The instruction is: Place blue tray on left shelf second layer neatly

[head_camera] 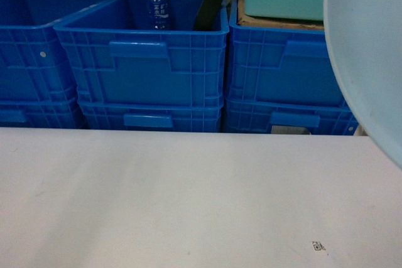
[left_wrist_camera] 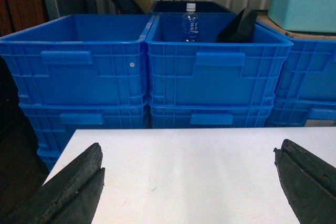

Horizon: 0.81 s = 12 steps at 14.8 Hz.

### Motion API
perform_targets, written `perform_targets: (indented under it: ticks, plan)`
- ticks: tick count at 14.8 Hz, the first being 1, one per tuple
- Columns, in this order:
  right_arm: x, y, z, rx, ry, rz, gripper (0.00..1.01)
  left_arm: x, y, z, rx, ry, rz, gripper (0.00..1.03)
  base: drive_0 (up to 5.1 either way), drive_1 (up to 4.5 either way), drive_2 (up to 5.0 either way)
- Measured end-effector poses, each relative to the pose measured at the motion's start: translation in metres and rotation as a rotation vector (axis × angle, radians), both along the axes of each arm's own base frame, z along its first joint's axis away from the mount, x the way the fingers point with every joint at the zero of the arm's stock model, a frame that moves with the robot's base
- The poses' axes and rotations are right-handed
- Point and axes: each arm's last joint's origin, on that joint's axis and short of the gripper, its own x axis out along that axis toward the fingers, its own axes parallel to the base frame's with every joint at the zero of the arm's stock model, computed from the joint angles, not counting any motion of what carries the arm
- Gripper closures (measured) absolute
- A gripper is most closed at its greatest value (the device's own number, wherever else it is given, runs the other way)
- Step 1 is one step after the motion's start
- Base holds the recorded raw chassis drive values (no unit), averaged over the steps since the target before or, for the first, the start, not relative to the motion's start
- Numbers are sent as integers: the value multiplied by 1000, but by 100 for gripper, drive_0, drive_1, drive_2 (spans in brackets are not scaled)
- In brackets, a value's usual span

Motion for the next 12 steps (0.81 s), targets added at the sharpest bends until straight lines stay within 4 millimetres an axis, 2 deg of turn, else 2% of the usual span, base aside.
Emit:
perform_targets:
  ticks: [6,9,12]
  plan:
    - [-28,9,-17,9,-4,-5,99,0,0,0,0,0,0,5,0,0,0]
    - [-33,7,-18,6,-54,-79,99,0,0,0,0,0,0,5,0,0,0]
    - [-33,7,-19,5,-53,-79,99,0,0,0,0,0,0,5,0,0,0]
